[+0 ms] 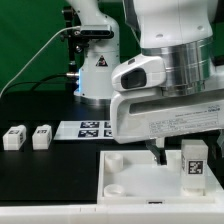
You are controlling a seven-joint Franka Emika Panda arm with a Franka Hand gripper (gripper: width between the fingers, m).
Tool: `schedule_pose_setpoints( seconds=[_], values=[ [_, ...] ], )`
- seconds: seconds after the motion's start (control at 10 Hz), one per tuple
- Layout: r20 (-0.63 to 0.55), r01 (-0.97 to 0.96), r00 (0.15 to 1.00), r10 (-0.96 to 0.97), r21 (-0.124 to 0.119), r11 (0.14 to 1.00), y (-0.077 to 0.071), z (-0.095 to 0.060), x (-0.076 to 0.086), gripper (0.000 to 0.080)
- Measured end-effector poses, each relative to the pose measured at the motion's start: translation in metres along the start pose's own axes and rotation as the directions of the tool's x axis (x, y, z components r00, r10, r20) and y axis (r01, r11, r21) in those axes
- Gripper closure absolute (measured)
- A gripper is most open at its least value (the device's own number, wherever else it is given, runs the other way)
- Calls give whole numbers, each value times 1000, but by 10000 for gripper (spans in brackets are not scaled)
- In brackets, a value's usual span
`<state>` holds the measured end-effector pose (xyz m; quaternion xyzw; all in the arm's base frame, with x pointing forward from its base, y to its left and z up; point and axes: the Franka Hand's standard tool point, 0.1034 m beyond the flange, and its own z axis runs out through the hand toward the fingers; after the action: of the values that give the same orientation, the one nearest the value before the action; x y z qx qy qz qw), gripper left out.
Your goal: Assemble one leg
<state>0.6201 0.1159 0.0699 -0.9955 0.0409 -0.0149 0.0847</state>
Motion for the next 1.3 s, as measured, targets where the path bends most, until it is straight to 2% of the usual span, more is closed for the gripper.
schedule_pose_setpoints(
  seconds=[0.2, 0.4, 0.5, 0.7, 0.9, 1.0, 1.3],
  values=[
    [-12, -15, 1000, 15, 1, 1000, 2, 2, 1, 150],
    [-11, -37, 999, 38, 1, 999, 2, 2, 1, 423],
    [-11, -136, 991, 136, 4, 991, 1, 2, 1, 511],
    [-10, -294, 956, 294, 7, 956, 1, 2, 1, 511],
    [-7, -476, 880, 476, 12, 880, 2, 2, 1, 511],
    [-5, -555, 831, 556, 15, 831, 2, 2, 1, 511],
    [-5, -881, 472, 881, 36, 472, 2, 3, 4, 509]
  ],
)
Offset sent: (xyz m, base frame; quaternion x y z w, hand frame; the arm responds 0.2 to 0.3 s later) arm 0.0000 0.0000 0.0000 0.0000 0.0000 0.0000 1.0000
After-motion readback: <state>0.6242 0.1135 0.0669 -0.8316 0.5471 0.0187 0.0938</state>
